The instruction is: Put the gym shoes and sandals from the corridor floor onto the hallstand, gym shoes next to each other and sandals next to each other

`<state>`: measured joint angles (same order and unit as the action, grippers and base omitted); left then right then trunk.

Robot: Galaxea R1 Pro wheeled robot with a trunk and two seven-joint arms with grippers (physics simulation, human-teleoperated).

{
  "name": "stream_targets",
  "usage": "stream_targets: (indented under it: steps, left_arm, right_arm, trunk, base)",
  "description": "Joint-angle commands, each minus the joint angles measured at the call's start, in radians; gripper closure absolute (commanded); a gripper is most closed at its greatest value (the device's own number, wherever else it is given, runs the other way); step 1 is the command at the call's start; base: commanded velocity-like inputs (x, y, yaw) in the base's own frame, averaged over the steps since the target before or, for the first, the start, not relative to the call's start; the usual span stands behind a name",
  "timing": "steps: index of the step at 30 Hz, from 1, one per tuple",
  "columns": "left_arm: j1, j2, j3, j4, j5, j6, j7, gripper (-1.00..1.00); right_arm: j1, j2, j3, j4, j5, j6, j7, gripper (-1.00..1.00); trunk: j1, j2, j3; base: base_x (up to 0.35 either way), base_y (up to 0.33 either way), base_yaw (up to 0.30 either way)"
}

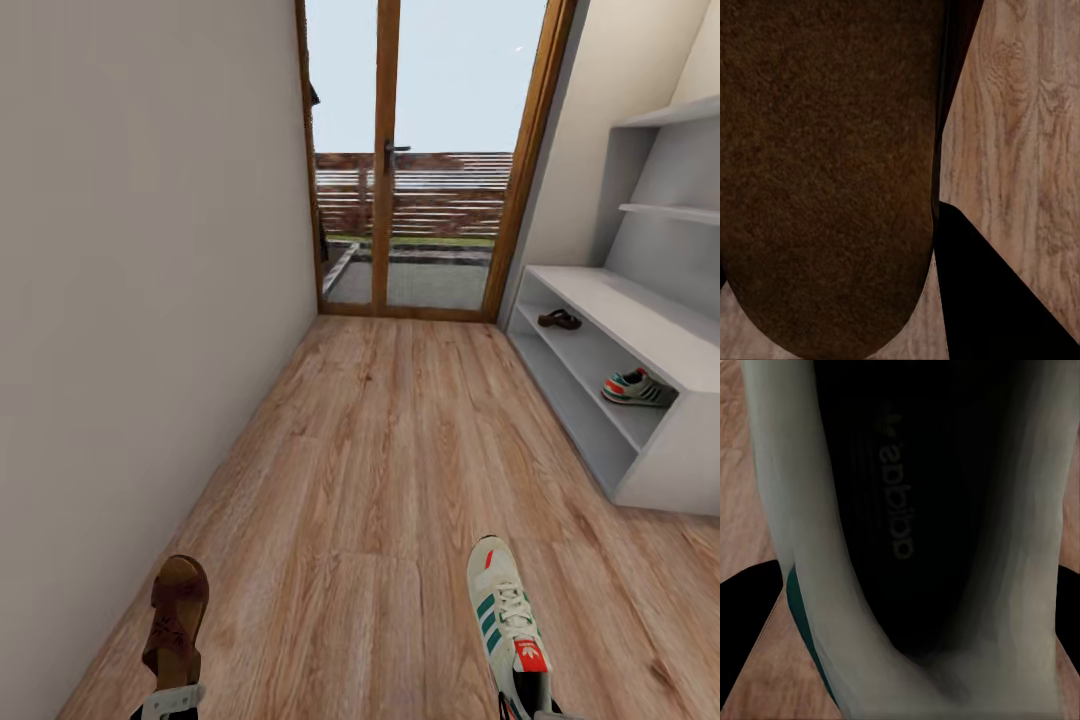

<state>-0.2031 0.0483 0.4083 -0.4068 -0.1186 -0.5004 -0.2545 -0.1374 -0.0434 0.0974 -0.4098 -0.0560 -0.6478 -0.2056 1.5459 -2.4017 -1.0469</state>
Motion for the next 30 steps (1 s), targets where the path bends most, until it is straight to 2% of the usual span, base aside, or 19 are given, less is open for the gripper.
stream_targets:
  steps: [1, 30]
  left_arm:
    - [-0.001, -0.001, 0.009, 0.000, -0.013, -0.004, -0.005, 1.00]
    - [-0.001, -0.001, 0.009, 0.000, -0.013, -0.004, -0.005, 1.00]
  right_arm:
    - [-0.001, -0.001, 0.008, 0.000, -0.005, -0.003, -0.006, 1.00]
    - [-0.001, 0.000, 0.008, 0.000, -0.005, -0.002, -0.006, 1.00]
  trunk:
    - [0.000, 0.000, -0.001]
    - [0.000, 0.000, -0.001]
  base:
    - [0.339, 0.000, 0.000]
    - [0.339, 0.000, 0.000]
